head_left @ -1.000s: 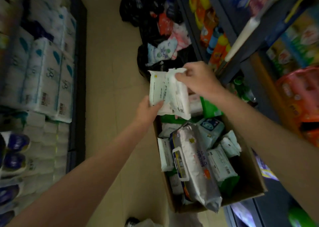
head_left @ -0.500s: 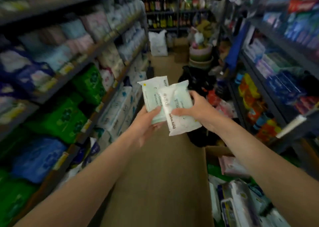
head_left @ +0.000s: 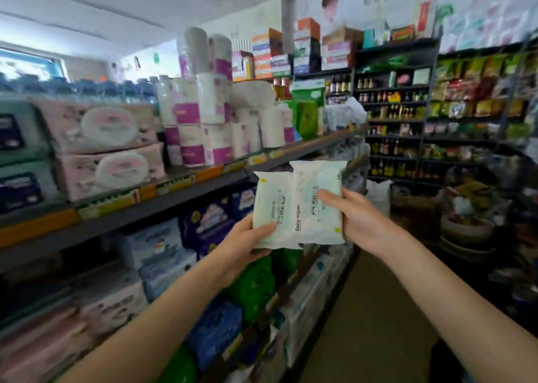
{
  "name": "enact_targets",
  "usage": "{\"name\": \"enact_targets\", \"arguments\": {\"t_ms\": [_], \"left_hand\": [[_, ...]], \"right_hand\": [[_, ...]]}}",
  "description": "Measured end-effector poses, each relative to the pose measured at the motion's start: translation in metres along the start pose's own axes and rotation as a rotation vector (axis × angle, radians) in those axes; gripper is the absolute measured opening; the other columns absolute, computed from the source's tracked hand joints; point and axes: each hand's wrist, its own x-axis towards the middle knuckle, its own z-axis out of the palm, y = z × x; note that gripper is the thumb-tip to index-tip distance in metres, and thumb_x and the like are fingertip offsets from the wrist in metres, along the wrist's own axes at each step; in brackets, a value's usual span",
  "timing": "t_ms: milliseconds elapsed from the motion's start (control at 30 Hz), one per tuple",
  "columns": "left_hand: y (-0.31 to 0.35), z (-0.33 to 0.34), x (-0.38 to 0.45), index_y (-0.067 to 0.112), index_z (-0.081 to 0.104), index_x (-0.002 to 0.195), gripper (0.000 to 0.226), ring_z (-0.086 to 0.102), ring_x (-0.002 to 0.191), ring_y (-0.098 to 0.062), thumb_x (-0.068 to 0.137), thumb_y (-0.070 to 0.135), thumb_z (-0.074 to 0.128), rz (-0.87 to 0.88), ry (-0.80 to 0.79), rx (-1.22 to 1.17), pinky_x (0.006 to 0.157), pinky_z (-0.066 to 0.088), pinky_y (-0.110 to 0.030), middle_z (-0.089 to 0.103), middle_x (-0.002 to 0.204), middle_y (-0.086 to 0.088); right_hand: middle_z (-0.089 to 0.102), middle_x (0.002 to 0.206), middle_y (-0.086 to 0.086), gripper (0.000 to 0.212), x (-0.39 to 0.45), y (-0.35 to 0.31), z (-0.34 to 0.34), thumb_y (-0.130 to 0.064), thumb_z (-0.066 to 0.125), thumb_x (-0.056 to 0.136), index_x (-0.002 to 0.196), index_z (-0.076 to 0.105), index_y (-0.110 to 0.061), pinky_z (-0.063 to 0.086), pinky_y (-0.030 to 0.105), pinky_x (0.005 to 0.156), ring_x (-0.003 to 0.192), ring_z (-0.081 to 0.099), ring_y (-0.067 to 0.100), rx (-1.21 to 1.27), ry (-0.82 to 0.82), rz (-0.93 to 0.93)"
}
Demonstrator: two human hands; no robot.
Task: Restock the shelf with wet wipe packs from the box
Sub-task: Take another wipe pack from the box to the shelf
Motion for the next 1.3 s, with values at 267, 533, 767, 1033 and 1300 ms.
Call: {"name": "enact_targets", "arguments": {"t_ms": [267,533,767,1033,1300], "left_hand": [[0.051,-0.079,-0.001,0.029,0.055,0.119,0.026,0.058,0.087,-0.016,0.093,0.026,0.053,0.033,0.202,-0.048,0.073,0.050,-0.030,0.066,0.103,0.000],[0.114,-0.082,0.051,0.009,0.057,0.110,0.019,0.068,0.084,-0.025,0.092,0.008,0.050,0.159,0.212,-0.590,0.067,0.058,-0.031,0.070,0.093,-0.013],[0.161,-0.109,0.088,0.004,0.051,0.108,0.016,0.063,0.093,-0.034,0.093,0.010,0.049,0.291,0.389,-0.611,0.059,0.058,-0.034,0.060,0.106,-0.021],[0.182,-0.129,0.106,0.001,0.053,0.111,0.024,0.071,0.062,-0.023,0.092,0.016,0.052,0.344,0.472,-0.534,0.061,0.060,-0.031,0.067,0.089,-0.018],[0.181,-0.165,0.074,0.010,0.054,0.119,0.032,0.063,0.084,-0.021,0.092,0.027,0.054,0.342,0.796,-0.097,0.066,0.052,-0.032,0.065,0.097,-0.007]], "right_hand": [[0.070,0.102,0.009,0.010,0.079,-0.050,0.085,-0.009,0.065,0.083,0.093,0.067,-0.010,0.059,0.032,0.065,0.073,0.069,0.018,-0.065,-0.010,-0.098],[0.051,0.128,-0.003,0.088,0.171,-0.071,0.132,-0.008,0.066,0.084,0.145,0.012,-0.041,0.050,0.039,0.089,0.105,0.057,0.018,-0.161,-0.144,-0.351],[0.019,0.149,0.005,0.062,0.242,-0.098,0.134,-0.029,0.064,0.086,0.139,0.033,-0.036,0.022,0.045,0.114,0.138,0.020,0.028,-1.038,-0.098,-0.958],[0.055,0.129,0.000,0.077,0.274,-0.059,0.165,0.012,0.051,0.086,0.135,0.032,-0.044,0.053,0.037,0.091,0.113,0.057,0.020,-0.112,-0.948,-0.460],[0.074,0.090,-0.001,0.034,0.290,-0.072,0.202,-0.018,0.077,0.061,0.094,0.070,-0.016,0.058,0.022,0.070,0.083,0.071,0.009,-0.435,-0.876,-0.610]]}}
